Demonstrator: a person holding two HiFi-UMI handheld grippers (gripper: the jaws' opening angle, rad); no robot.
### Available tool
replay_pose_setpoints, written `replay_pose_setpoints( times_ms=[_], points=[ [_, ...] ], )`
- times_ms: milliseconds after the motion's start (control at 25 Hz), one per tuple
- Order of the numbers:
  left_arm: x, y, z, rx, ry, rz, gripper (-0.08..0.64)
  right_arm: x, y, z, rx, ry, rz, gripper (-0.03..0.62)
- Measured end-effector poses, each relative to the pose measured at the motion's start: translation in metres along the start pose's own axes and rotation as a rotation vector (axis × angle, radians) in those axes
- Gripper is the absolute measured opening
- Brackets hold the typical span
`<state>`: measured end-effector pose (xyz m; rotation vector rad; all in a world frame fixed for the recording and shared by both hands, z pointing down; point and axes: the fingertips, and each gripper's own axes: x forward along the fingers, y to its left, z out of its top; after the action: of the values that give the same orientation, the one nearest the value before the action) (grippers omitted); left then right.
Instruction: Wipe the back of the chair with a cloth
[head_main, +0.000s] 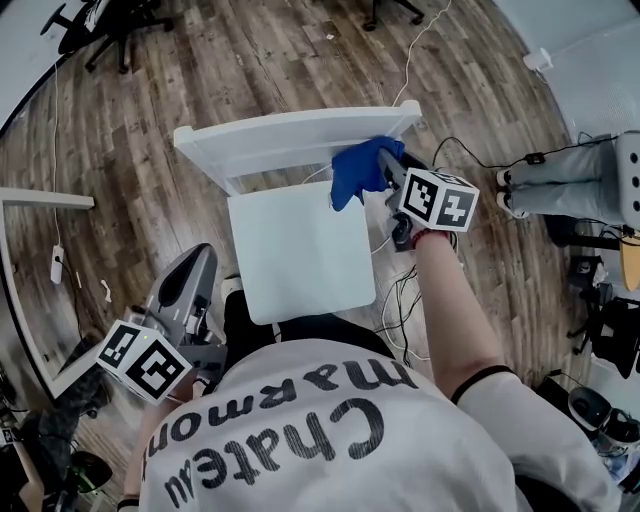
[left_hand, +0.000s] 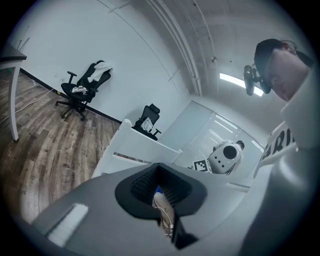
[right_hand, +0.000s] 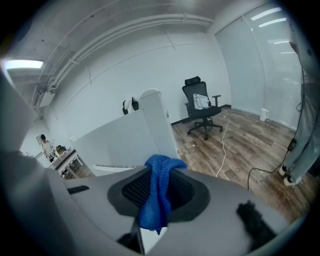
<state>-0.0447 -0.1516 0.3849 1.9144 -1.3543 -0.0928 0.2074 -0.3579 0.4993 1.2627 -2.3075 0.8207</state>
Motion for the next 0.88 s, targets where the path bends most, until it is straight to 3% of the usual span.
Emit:
replay_pose_setpoints(
  times_ms=[240, 440, 880],
  points=[
    [-0.007, 0.001, -0.002, -0.001, -0.002, 0.004, 0.008, -0.005, 0.003, -0.002, 0.023, -0.009, -0.019, 0.087],
    [-0.02, 0.005, 0.001, -0.001, -0.019, 0.004, 0.008, 0.0, 0.033, -0.008, 0.006, 0.007, 0.014, 0.087],
    [-0.094, 0.071, 0.01, -0.067, -0.096, 0.1, 0.008, 0.058, 0.193, -0.055, -0.139, 0.153, 0.225, 0.087]
  ],
)
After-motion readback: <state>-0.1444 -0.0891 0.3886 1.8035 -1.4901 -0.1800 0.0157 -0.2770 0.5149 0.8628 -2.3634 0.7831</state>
